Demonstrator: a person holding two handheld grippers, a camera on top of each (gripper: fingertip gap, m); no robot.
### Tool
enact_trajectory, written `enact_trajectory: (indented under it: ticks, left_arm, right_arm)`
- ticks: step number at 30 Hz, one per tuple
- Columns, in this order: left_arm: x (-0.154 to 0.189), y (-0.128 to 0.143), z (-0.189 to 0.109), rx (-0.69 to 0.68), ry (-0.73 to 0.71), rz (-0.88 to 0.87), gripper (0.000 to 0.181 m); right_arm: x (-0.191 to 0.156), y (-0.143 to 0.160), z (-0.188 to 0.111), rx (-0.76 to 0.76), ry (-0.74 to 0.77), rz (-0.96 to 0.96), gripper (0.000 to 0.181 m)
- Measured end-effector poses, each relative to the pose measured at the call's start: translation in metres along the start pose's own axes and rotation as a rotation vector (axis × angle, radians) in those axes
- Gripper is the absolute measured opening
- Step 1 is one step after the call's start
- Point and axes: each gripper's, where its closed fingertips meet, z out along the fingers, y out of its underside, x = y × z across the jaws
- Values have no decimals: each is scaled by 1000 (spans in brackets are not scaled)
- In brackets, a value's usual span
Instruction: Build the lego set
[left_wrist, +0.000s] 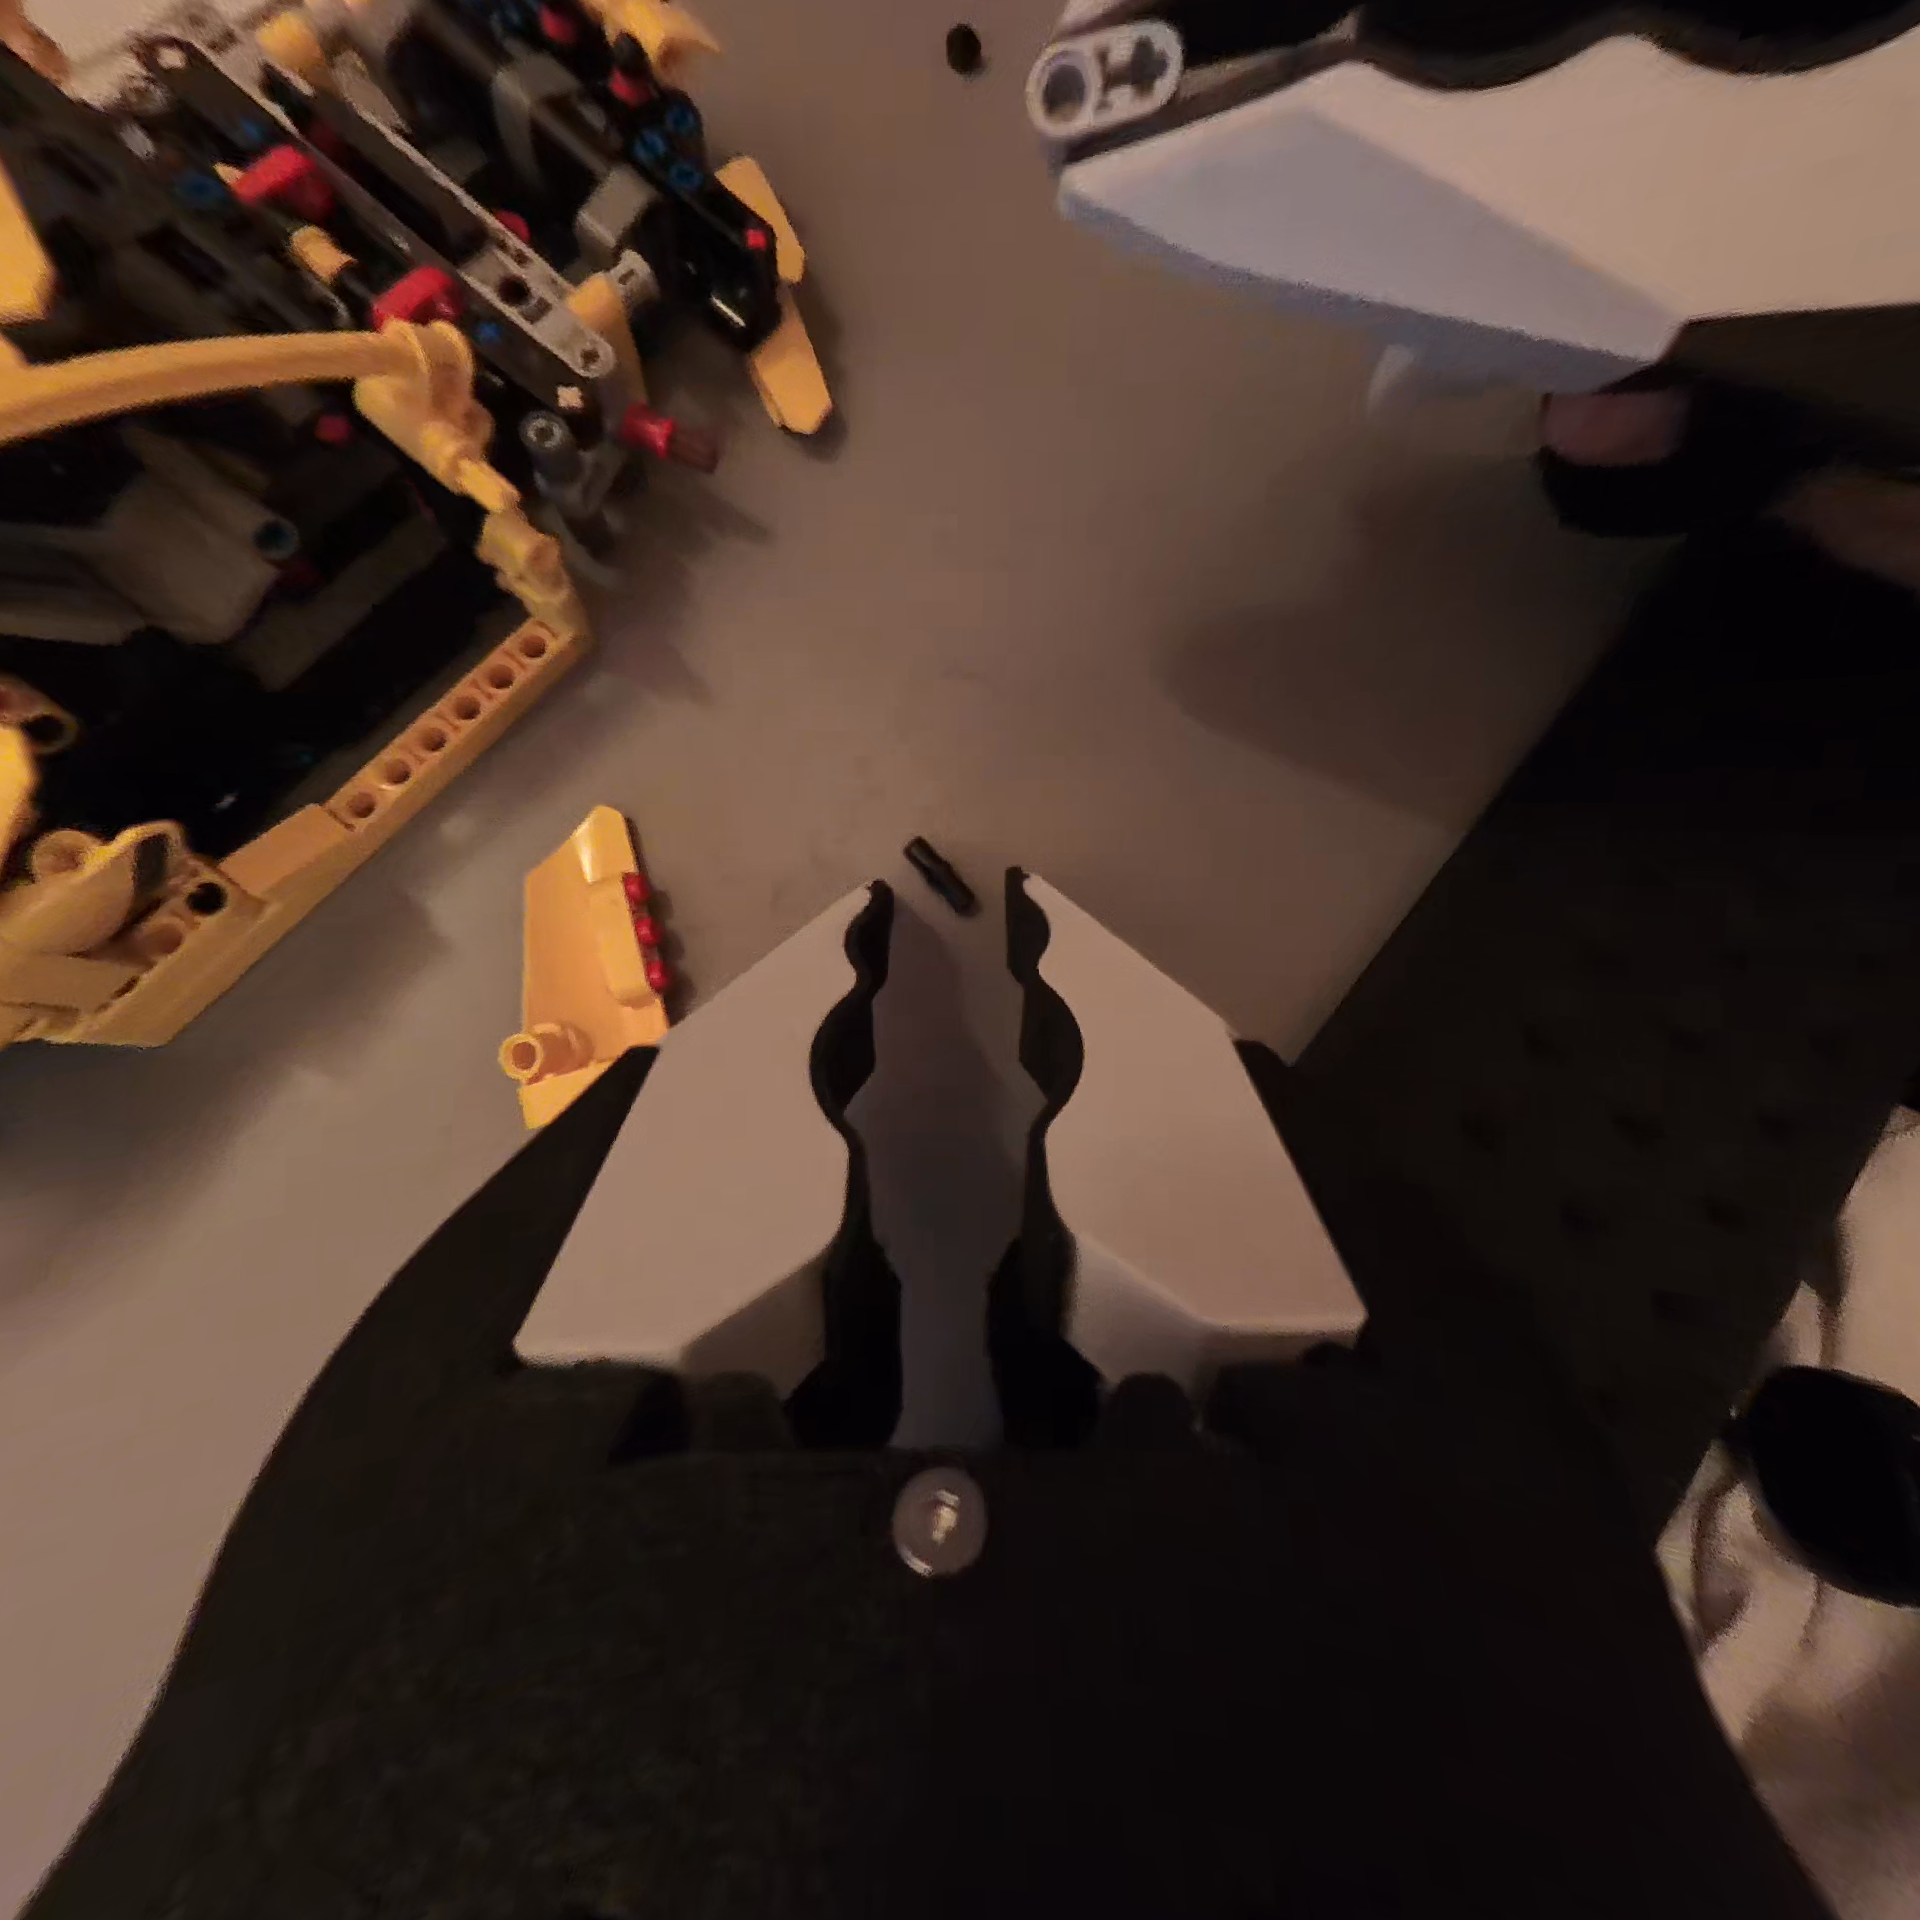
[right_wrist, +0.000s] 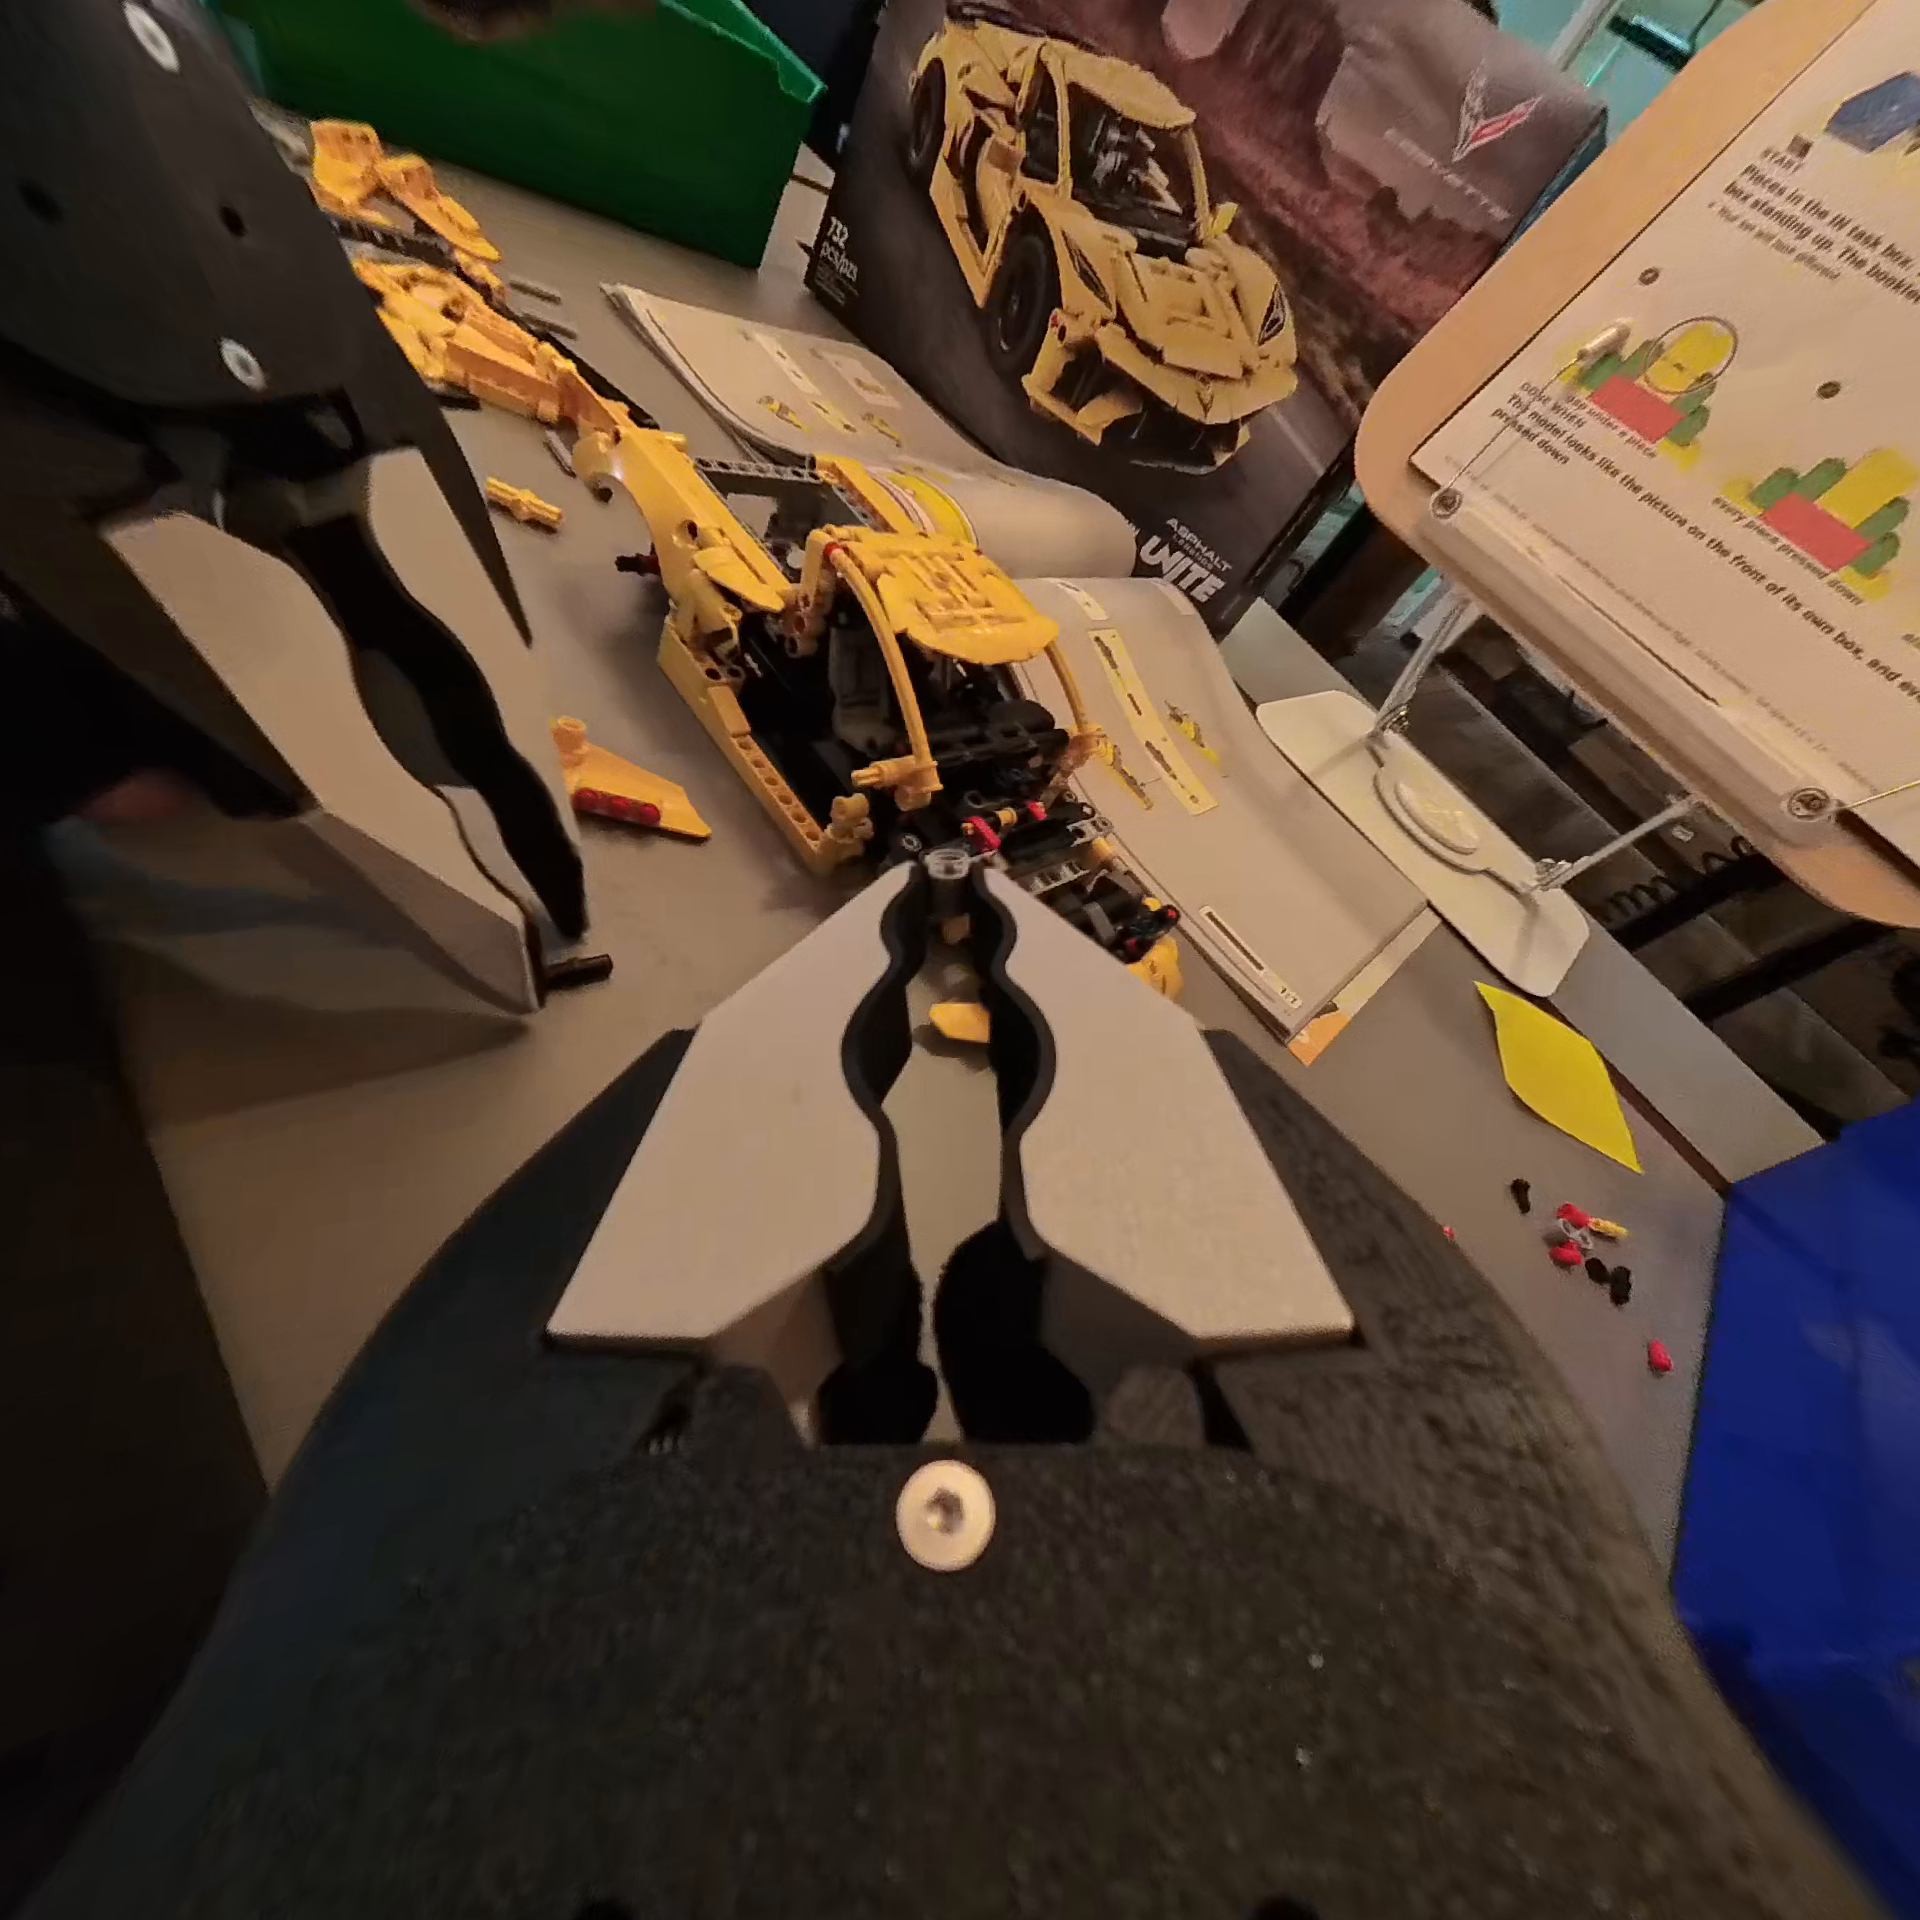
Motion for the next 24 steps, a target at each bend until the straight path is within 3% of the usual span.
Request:
enact_trajectory:
  ticks: [4,9,12,17,24]
  left_arm:
    - [1,0,4,-14,-9,21,5]
    - [-1,-2,3,-1,31,71,4]
    - [-5,-21,-11,155,69,150,4]
    - [5,-46,-46,414,263,124,4]
    - [6,-41,-57,448,331,150,4]
  right_arm:
    - [-4,8,-1,-24,-39,15,6]
    - [-28,23,4,-107,-176,25,6]
    - [-47,31,4,-168,-299,98,6]
    - [-55,1,8,-71,-335,133,6]
    - [-58,-22,14,4,-321,114,6]
